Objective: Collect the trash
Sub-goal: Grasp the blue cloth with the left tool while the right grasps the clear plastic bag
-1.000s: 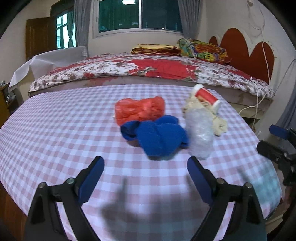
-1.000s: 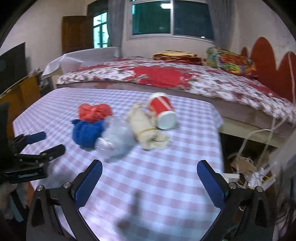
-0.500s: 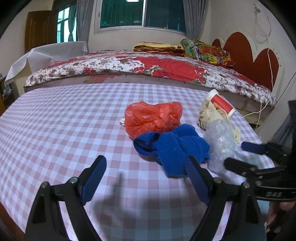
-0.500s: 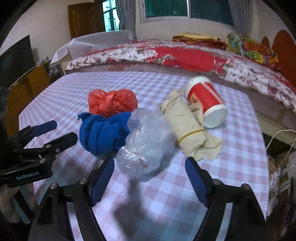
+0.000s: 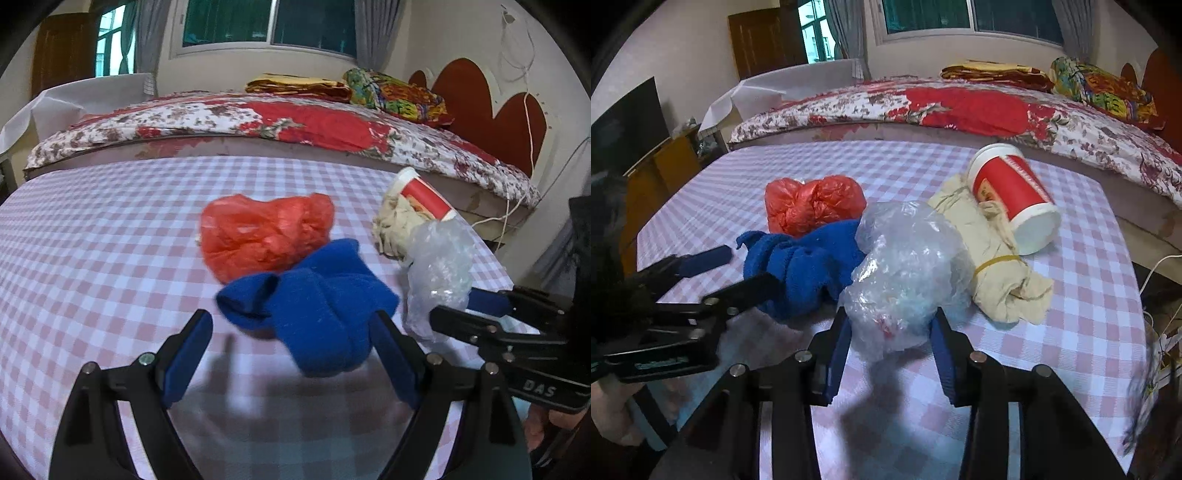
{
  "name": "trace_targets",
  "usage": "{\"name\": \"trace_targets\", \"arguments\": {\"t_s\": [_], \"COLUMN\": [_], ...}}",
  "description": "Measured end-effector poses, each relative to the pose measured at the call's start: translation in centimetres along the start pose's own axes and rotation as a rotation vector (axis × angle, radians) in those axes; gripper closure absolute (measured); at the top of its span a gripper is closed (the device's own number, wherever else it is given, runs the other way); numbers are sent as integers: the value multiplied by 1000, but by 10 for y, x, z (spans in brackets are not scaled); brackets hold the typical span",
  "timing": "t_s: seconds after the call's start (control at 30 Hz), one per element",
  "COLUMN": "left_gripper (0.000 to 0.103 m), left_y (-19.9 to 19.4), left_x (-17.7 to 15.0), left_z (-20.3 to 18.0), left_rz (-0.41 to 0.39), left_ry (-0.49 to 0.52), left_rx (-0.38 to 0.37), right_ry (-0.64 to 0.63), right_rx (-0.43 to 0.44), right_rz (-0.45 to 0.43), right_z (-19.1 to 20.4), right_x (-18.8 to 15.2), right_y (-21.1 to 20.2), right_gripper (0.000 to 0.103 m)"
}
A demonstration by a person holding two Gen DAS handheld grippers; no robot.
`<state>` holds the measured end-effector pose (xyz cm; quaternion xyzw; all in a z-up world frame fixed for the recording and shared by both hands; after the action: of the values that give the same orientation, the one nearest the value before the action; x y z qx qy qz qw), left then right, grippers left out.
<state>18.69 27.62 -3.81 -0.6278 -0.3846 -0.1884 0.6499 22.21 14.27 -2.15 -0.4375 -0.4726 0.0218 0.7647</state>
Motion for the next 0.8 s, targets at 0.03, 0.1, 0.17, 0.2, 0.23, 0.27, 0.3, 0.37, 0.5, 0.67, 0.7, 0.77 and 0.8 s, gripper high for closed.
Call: {"name": "trace_targets", "arguments": {"t_s": [0.03, 0.1, 0.17, 0.2, 0.23, 0.27, 0.3, 0.37, 0.5, 0.67, 0.7, 0.77, 0.8], "left_gripper": [17, 23, 29, 31, 37, 43, 46, 60, 72, 74, 74, 74, 74], "left_y": [2, 8, 13, 15, 16, 18, 19, 20, 14, 1, -3, -9, -12], "left_x": [0, 0, 0, 0, 0, 0, 0, -1, 0, 5, 6, 7, 7], "left_z": [-3, -11, -16, -18, -18, -18, -19, -20, -24, -29, -30, -32, -32], "left_rz": [5, 28, 50, 60, 70, 77, 84, 91, 67, 24, 14, -2, -11], "left_ry": [6, 14, 17, 21, 22, 21, 21, 28, 31, 39, 43, 46, 43], "left_rx": [-5, -22, -43, -48, -55, -63, -73, -79, -87, -93, -90, -86, -82], "right_ry": [-4, -15, -13, -10, -8, -4, -1, 4, -5, -7, -5, -4, -7], "right_rx": [-2, -9, -7, -6, -4, -2, 1, 7, 11, -1, -4, -11, -15], "right_rz": [-6, -17, -22, -26, -28, -29, -29, -28, -37, -75, -81, -95, -101], "right_z": [-1, -2, -5, -7, -8, -9, -10, -12, -9, -9, -10, -11, -11], "right_x": [0, 0, 1, 1, 1, 0, 0, -1, -2, 3, 3, 4, 4], "right_y": [-3, -9, -12, -14, -15, -16, -16, -16, -19, -32, -35, -40, -44], "right_gripper": [59, 59, 58, 58, 58, 58, 58, 58, 58, 58, 58, 58, 59]}}
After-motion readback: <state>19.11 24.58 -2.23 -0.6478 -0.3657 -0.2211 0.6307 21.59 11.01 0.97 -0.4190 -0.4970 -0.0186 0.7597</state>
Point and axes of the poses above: each gripper's, at about its wrist camera, not at the fingertips, and y roughly the way its jaws point, z to its left, x to its top, the point moved 5 cm from there along y, roughly the way its jaws point, and after that the axes turned 4 degrees about x, right-handed, at the moved point
